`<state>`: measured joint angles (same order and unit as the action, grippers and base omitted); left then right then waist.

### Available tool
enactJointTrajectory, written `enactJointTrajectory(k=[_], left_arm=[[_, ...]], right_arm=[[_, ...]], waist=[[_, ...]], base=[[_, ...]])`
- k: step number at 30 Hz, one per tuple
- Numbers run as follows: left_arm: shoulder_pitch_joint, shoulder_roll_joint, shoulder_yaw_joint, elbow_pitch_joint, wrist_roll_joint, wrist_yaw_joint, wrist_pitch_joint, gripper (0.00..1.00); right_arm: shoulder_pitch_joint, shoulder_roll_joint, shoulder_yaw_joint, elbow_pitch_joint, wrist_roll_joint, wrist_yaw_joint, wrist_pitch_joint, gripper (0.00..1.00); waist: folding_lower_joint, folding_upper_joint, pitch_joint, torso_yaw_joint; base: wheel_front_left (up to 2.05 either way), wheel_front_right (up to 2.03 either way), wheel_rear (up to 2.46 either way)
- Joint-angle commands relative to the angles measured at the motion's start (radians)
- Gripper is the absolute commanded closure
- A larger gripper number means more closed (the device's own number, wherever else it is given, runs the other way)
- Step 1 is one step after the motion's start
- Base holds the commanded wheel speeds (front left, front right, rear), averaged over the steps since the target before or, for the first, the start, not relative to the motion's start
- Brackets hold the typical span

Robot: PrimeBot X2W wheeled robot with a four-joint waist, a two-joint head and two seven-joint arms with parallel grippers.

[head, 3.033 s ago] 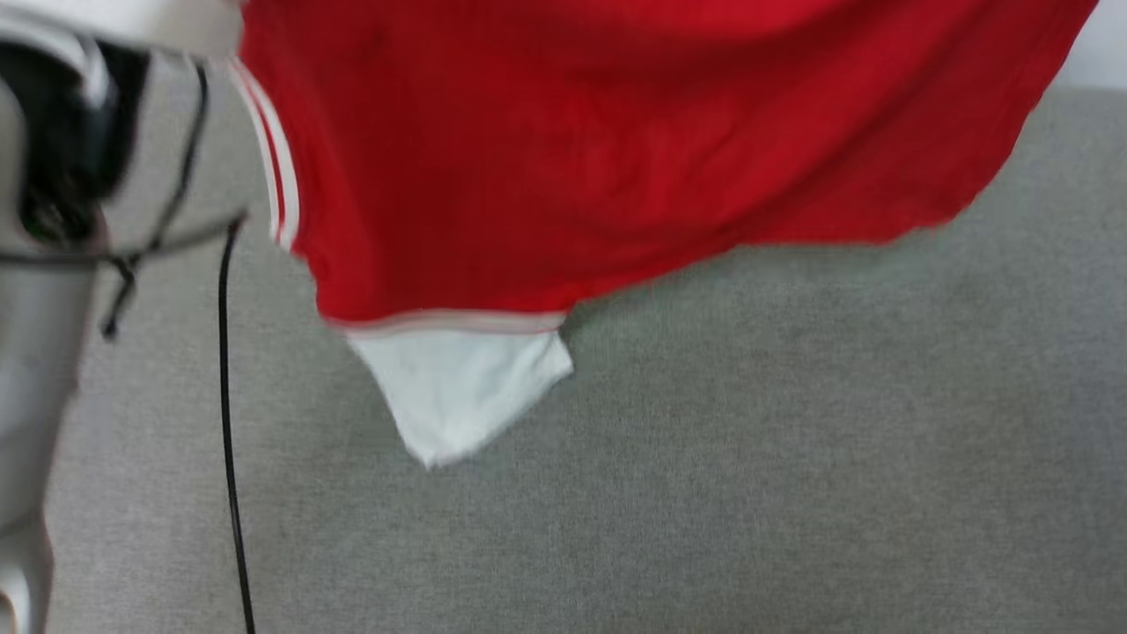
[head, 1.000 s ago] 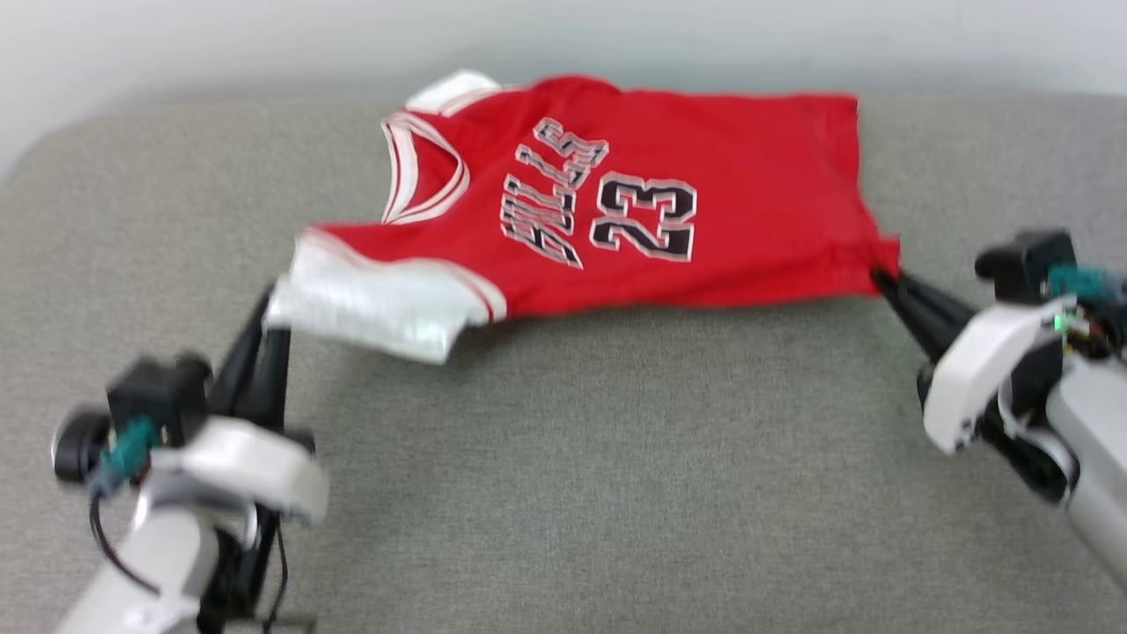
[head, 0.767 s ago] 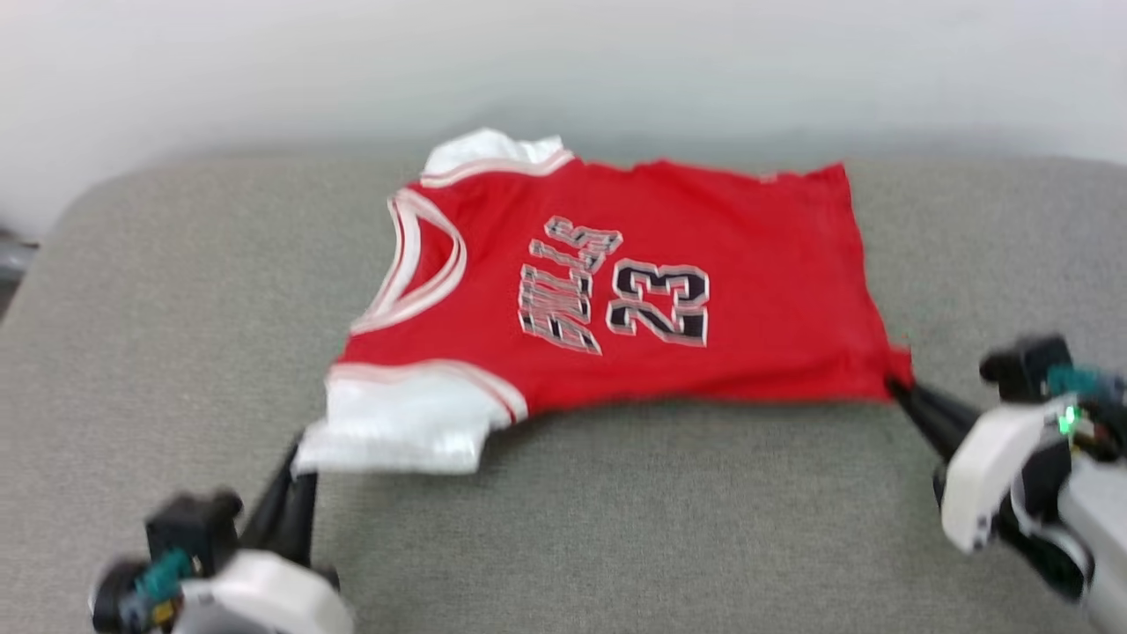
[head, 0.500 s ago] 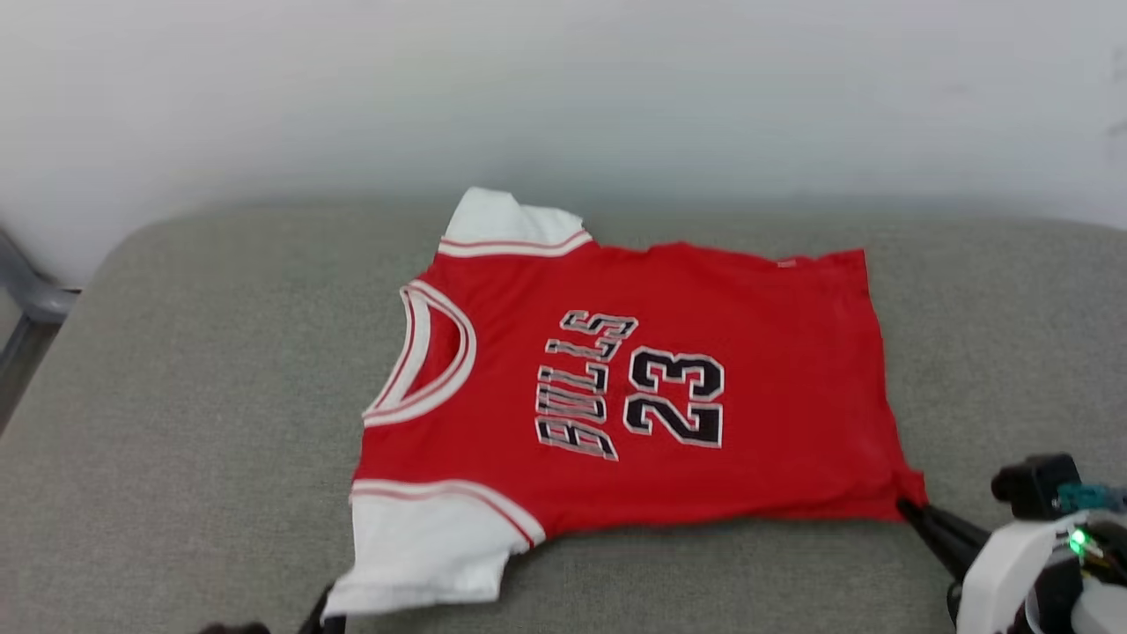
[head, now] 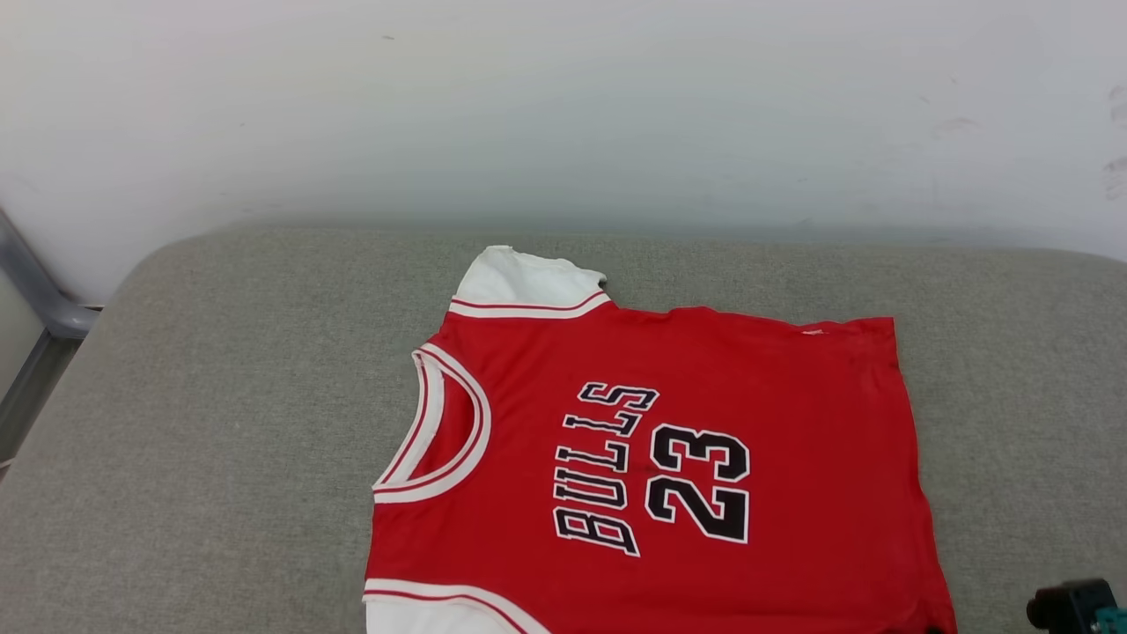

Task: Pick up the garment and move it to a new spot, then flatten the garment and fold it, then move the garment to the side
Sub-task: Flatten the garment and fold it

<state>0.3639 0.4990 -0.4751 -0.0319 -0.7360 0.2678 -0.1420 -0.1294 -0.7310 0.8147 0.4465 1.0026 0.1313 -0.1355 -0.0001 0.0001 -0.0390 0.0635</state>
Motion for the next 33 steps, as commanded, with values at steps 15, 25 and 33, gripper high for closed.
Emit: enactJointTrajectory(k=[15, 25, 33], left_arm=[[-0.182, 0.045, -0.031, -0.004, 0.076, -0.048, 0.038, 1.00], [-0.445, 0.071, -0.019, 0.080, 0.118, -0.130, 0.071, 1.00], [-0.632, 0.070, -0.012, 0.170, 0.132, -0.188, 0.088, 1.00]], right_arm=[[0.041, 0.030, -0.126, -0.072, -0.053, -0.001, 0.026, 1.00], [-0.012, 0.055, -0.194, -0.127, -0.091, -0.001, 0.063, 1.00], [-0.105, 0.087, -0.220, -0.153, -0.129, -0.001, 0.091, 1.00]], waist=[[0.0001, -0.0001, 0.018, -0.017], [0.0001, -0.0001, 0.078, -0.061], [0.0001, -0.0001, 0.186, -0.102]], base=[[0.00, 0.00, 0.00], [0.00, 0.00, 0.00], [0.00, 0.00, 0.00]])
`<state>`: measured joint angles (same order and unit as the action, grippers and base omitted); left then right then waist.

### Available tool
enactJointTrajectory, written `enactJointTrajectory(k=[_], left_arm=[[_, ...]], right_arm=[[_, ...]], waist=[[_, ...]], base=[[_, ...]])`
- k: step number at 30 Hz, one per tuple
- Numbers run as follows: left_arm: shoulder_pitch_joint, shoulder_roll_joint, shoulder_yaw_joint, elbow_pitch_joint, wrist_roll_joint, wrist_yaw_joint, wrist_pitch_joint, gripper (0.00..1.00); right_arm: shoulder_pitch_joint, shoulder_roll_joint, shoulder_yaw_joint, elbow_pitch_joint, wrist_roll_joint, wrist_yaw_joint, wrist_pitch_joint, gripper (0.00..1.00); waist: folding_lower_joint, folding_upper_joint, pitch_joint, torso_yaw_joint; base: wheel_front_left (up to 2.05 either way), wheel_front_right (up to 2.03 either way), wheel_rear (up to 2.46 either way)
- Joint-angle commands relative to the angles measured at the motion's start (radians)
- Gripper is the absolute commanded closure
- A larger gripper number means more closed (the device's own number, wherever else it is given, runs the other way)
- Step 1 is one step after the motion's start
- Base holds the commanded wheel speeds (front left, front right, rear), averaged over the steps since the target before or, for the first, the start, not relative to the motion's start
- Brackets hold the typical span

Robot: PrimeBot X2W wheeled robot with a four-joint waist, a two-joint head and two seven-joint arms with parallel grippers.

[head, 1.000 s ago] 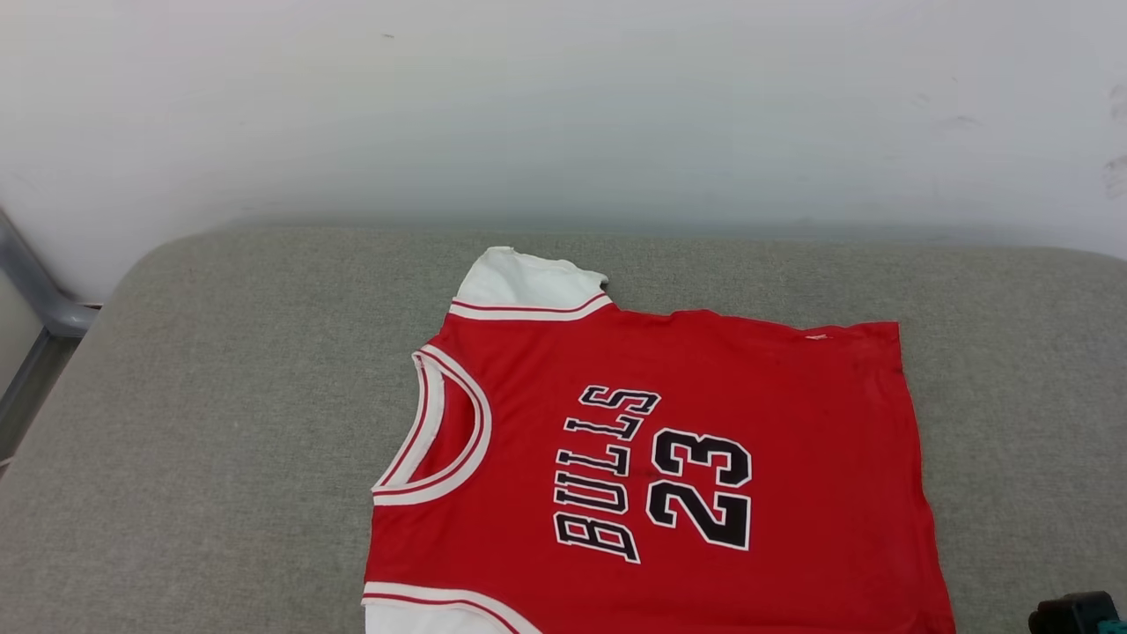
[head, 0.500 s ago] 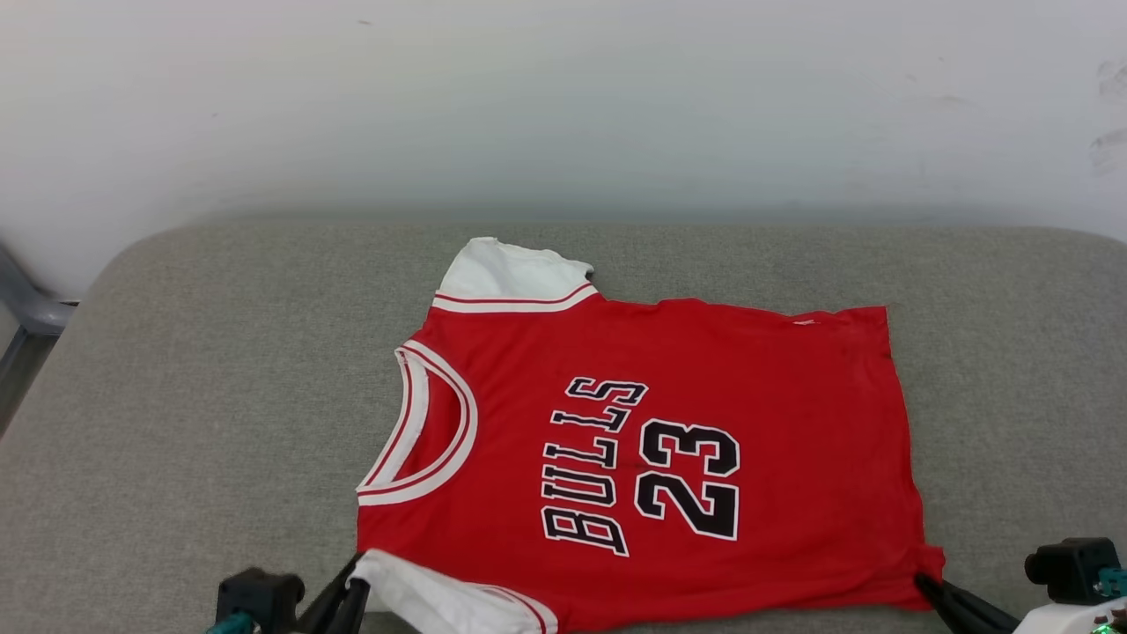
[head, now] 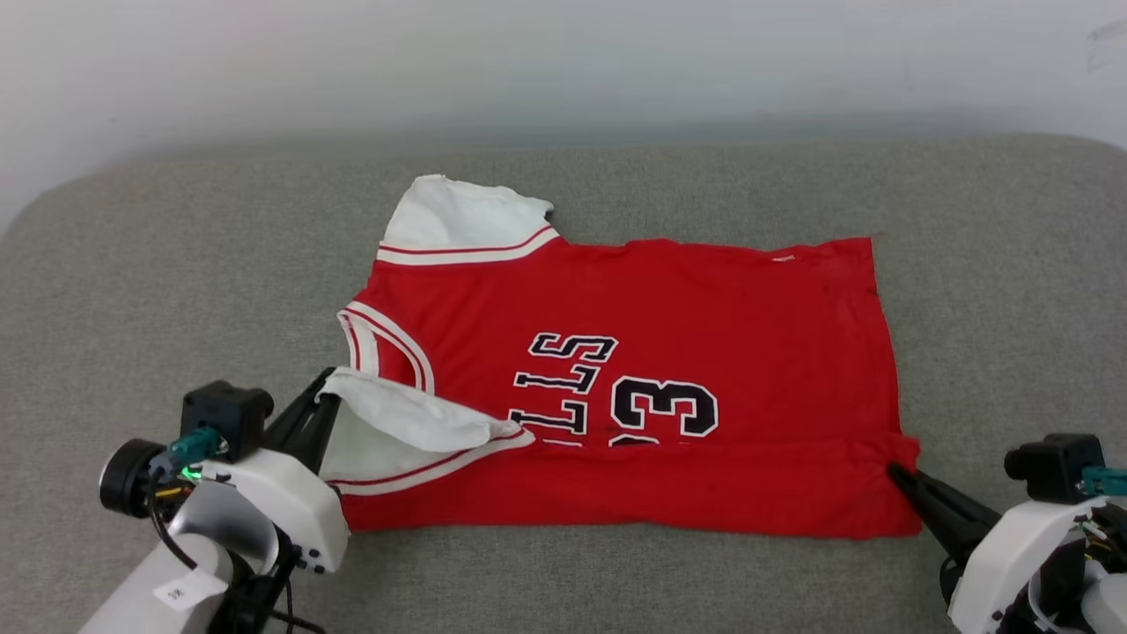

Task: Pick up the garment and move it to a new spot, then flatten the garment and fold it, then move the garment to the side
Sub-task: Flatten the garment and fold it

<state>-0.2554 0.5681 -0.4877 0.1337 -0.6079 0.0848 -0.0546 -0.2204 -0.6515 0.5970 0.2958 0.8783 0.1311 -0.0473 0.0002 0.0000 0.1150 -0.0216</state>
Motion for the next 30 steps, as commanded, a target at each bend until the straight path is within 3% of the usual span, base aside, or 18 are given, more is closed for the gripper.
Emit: enactJointTrajectory(k=[1, 15, 23, 27, 28, 29, 30], left_arm=[[-0.035, 0.000, -0.003, 0.022, 0.008, -0.013, 0.004, 1.00], [-0.253, -0.064, -0.025, 0.402, -0.006, -0.120, -0.013, 1.00], [-0.301, -0.125, -0.065, 0.657, -0.026, -0.189, -0.063, 1.00], [-0.327, -0.143, -0.084, 0.717, -0.026, -0.203, -0.097, 1.00], [-0.335, -0.144, -0.086, 0.725, -0.023, -0.205, -0.108, 0.52], [-0.346, -0.144, -0.089, 0.731, -0.017, -0.206, -0.122, 0.00], [-0.357, -0.145, -0.092, 0.734, -0.017, -0.206, -0.132, 0.00]], right_arm=[[-0.028, 0.010, -0.004, -0.001, -0.010, -0.001, 0.004, 1.00], [-0.153, 0.063, 0.000, 0.087, -0.030, -0.001, 0.031, 1.00], [-0.161, 0.088, 0.026, 0.141, -0.030, -0.001, 0.037, 1.00], [-0.157, 0.088, 0.019, 0.141, -0.026, -0.001, 0.016, 1.00], [-0.155, 0.087, 0.015, 0.139, -0.025, -0.001, 0.011, 0.67], [-0.149, 0.086, 0.010, 0.137, -0.023, -0.001, 0.004, 0.20], [-0.144, 0.084, 0.005, 0.132, -0.024, -0.001, -0.004, 0.00]], waist=[[-0.0002, 0.0000, 0.044, -0.020], [-0.0002, 0.0000, 0.161, -0.040], [-0.0002, 0.0000, 0.172, -0.042], [-0.0002, 0.0000, 0.154, -0.035], [-0.0002, 0.0000, 0.148, -0.033], [-0.0002, 0.0000, 0.140, -0.029], [-0.0002, 0.0000, 0.131, -0.025]], base=[[0.00, 0.00, 0.00], [0.00, 0.00, 0.00], [0.00, 0.00, 0.00], [0.00, 0.00, 0.00], [0.00, 0.00, 0.00], [0.00, 0.00, 0.00], [0.00, 0.00, 0.00]])
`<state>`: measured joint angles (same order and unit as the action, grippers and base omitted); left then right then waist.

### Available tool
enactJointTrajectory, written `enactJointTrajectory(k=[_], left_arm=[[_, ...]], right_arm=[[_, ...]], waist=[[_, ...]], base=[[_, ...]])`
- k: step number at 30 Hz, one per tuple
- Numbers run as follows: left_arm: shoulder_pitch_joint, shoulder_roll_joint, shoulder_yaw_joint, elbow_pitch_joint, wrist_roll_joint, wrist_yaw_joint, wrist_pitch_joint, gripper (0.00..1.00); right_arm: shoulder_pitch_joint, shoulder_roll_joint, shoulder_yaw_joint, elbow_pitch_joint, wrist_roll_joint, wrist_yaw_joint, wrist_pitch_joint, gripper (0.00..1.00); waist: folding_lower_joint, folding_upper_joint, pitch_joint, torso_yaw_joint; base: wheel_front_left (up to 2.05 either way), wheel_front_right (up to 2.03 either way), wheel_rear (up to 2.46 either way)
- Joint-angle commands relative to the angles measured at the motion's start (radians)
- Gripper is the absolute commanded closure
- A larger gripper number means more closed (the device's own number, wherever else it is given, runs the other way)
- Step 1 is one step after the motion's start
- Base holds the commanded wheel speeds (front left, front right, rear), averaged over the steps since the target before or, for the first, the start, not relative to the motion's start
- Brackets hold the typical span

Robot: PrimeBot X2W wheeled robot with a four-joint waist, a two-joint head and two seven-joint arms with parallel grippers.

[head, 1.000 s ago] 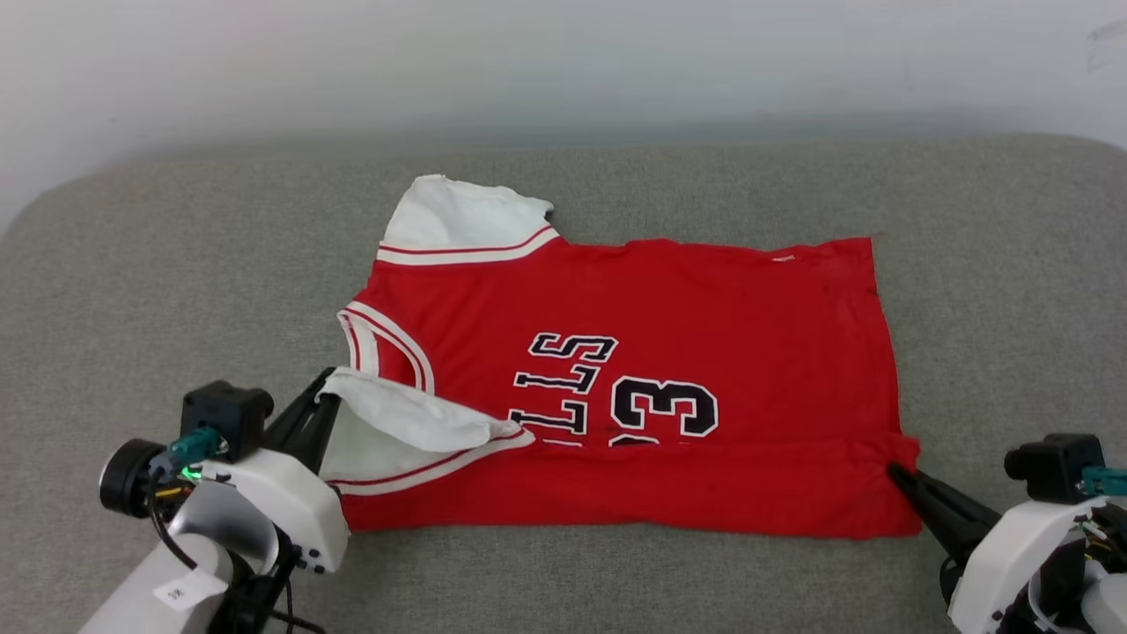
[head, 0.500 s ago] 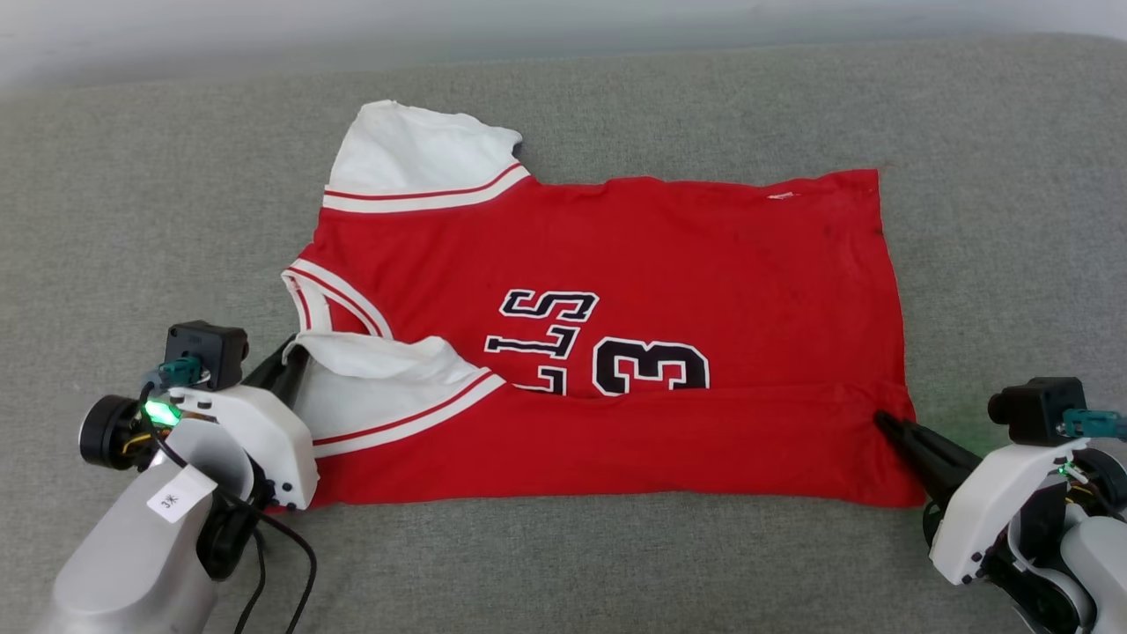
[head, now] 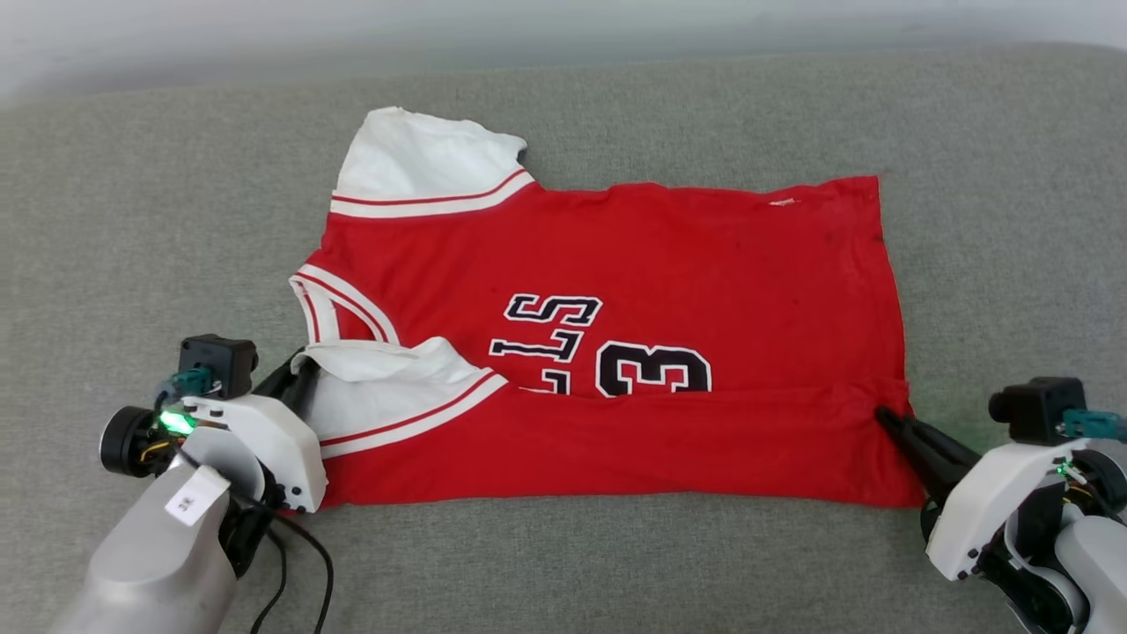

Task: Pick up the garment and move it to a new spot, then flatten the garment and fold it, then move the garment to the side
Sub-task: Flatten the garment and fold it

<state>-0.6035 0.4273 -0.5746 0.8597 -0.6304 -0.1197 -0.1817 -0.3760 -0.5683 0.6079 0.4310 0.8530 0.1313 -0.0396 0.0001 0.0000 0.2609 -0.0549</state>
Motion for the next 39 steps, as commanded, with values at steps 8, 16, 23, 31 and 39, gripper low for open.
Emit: enactJointTrajectory(k=[8, 16, 23, 31, 39], left_arm=[[-0.055, 0.026, -0.052, -0.037, 0.010, -0.008, 0.009, 0.00], [-0.082, 0.099, -0.136, -0.183, -0.078, -0.009, 0.258, 0.00], [-0.119, 0.176, -0.220, -0.297, -0.218, -0.009, 0.581, 0.00], [-0.107, 0.204, -0.288, -0.320, -0.323, -0.010, 0.799, 0.00], [-0.054, 0.198, -0.322, -0.255, -0.348, -0.010, 0.827, 0.00]], right_arm=[[0.091, -0.015, -0.061, -0.054, -0.012, -0.001, -0.048, 0.00], [0.149, -0.009, -0.112, -0.101, -0.052, -0.001, -0.025, 0.00], [0.177, 0.017, -0.158, -0.134, -0.085, -0.001, 0.009, 0.00], [0.190, 0.042, -0.188, -0.161, -0.108, -0.001, 0.040, 0.00], [0.169, 0.062, -0.194, -0.173, -0.118, -0.001, 0.062, 0.00]], waist=[[-0.0001, 0.0000, -0.099, 0.046], [-0.0001, 0.0000, -0.147, 0.065], [-0.0001, 0.0000, -0.160, 0.068], [-0.0001, 0.0000, -0.148, 0.052], [-0.0001, 0.0000, -0.117, 0.022]], base=[[0.00, 0.00, 0.00], [0.00, 0.00, 0.00], [0.00, 0.00, 0.00], [0.00, 0.00, 0.00], [0.00, 0.00, 0.00]])
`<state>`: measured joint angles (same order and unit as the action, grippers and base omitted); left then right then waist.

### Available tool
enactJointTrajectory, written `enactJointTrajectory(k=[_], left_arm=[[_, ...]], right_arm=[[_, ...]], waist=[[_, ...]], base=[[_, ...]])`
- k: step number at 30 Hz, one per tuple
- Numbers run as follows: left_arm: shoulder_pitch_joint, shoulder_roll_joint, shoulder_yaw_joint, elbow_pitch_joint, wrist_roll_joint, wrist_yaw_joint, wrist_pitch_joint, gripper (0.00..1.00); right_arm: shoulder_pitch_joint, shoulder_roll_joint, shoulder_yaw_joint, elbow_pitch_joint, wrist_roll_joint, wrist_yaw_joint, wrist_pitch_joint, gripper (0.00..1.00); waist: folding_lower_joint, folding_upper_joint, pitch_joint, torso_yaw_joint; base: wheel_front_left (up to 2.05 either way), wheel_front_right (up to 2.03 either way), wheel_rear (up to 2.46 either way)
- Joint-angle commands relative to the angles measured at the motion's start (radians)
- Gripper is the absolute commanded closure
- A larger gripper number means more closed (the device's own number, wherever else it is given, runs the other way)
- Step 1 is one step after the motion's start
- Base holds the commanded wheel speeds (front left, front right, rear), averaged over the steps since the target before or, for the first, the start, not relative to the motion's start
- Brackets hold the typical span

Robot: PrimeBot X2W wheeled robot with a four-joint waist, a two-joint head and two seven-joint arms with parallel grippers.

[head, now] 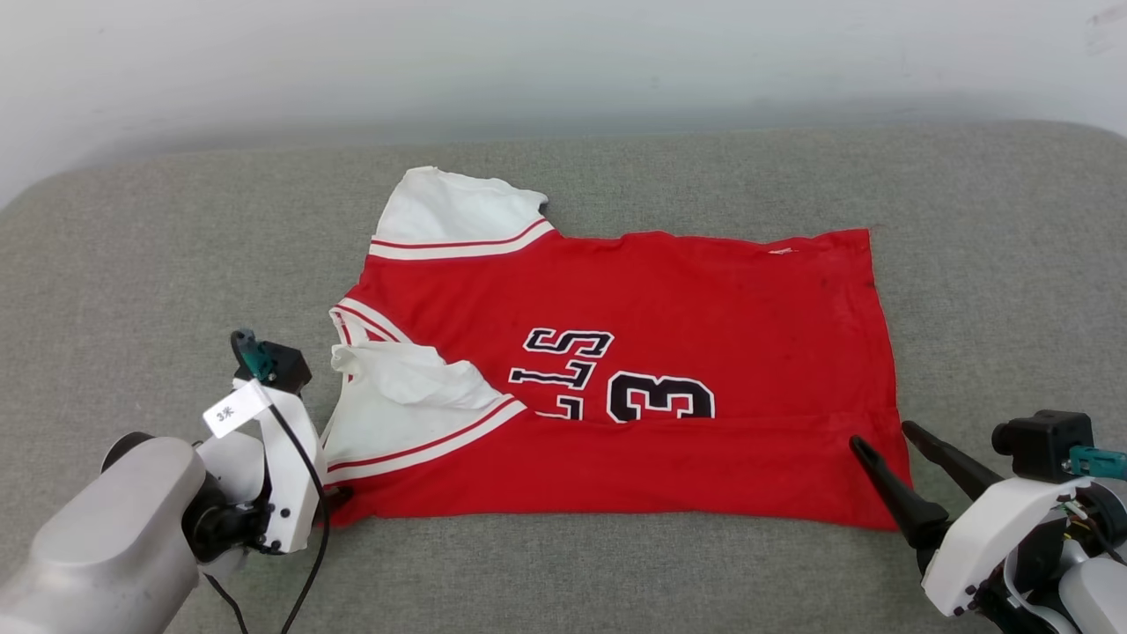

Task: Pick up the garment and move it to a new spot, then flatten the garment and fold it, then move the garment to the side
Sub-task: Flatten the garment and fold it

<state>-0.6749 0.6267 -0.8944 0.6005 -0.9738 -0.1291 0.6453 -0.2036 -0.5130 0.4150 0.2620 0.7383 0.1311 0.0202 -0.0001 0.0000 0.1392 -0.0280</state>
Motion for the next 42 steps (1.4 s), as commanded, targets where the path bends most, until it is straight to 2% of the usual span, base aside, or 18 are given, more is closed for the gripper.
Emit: enactJointTrajectory(k=[1, 6, 7, 8, 9, 14, 20, 26, 30, 36, 42], left_arm=[[0.025, -0.006, -0.009, 0.014, -0.002, 0.000, -0.003, 0.00], [0.072, -0.039, -0.055, 0.045, -0.018, 0.000, -0.003, 0.00], [0.079, -0.041, -0.063, 0.047, -0.020, 0.000, -0.006, 0.37], [0.081, -0.039, -0.070, 0.047, -0.017, 0.000, -0.016, 0.87], [0.080, -0.037, -0.076, 0.049, -0.010, 0.000, -0.028, 1.00], [0.065, -0.022, -0.083, 0.042, -0.010, 0.001, -0.097, 1.00], [0.028, 0.023, -0.096, -0.003, 0.020, 0.001, -0.190, 1.00], [0.010, 0.047, -0.088, -0.062, 0.039, 0.004, -0.254, 1.00], [0.016, 0.054, -0.088, -0.113, 0.047, 0.018, -0.268, 1.00], [0.024, 0.062, -0.092, -0.180, 0.057, 0.044, -0.270, 1.00], [0.015, 0.068, -0.090, -0.221, 0.063, 0.062, -0.269, 1.00]], right_arm=[[-0.006, 0.008, -0.001, -0.004, -0.004, -0.001, 0.003, 0.00], [-0.016, 0.008, -0.002, -0.006, -0.006, -0.001, 0.008, 0.00], [-0.019, 0.006, -0.005, -0.007, -0.007, -0.001, 0.011, 0.00], [-0.023, 0.003, -0.008, -0.009, -0.011, -0.001, 0.011, 0.00], [-0.026, 0.000, -0.009, -0.011, -0.013, -0.001, 0.012, 0.00], [-0.048, -0.022, -0.034, -0.028, -0.023, -0.001, 0.016, 0.00], [-0.095, -0.096, -0.061, -0.073, -0.059, -0.001, 0.085, 0.00], [-0.131, -0.178, -0.059, -0.127, -0.044, -0.001, 0.289, 0.00], [-0.136, -0.205, -0.047, -0.150, -0.016, -0.001, 0.456, 0.00], [-0.119, -0.185, -0.022, -0.128, 0.034, -0.001, 0.649, 0.00], [-0.114, -0.153, 0.008, -0.059, 0.010, -0.001, 0.692, 0.00]], waist=[[0.0001, 0.0000, 0.008, -0.007], [0.0001, 0.0000, 0.017, -0.014], [0.0001, 0.0000, 0.018, -0.014], [0.0001, 0.0000, 0.017, -0.014], [0.0001, 0.0000, 0.015, -0.014], [0.0001, 0.0000, -0.005, -0.006], [0.0001, 0.0000, -0.031, 0.004], [0.0001, 0.0000, -0.046, 0.018], [0.0001, 0.0000, -0.046, 0.025], [0.0001, 0.0000, -0.035, 0.037], [0.0001, 0.0000, -0.013, 0.055]], base=[[0.00, 0.00, 0.00], [0.00, 0.00, 0.00], [0.00, 0.00, 0.00], [0.00, 0.00, 0.00], [0.00, 0.00, 0.00], [0.00, 0.00, 0.00], [0.00, 0.00, 0.00], [0.00, 0.00, 0.00], [0.00, 0.00, 0.00], [0.00, 0.00, 0.00], [0.00, 0.00, 0.00]])
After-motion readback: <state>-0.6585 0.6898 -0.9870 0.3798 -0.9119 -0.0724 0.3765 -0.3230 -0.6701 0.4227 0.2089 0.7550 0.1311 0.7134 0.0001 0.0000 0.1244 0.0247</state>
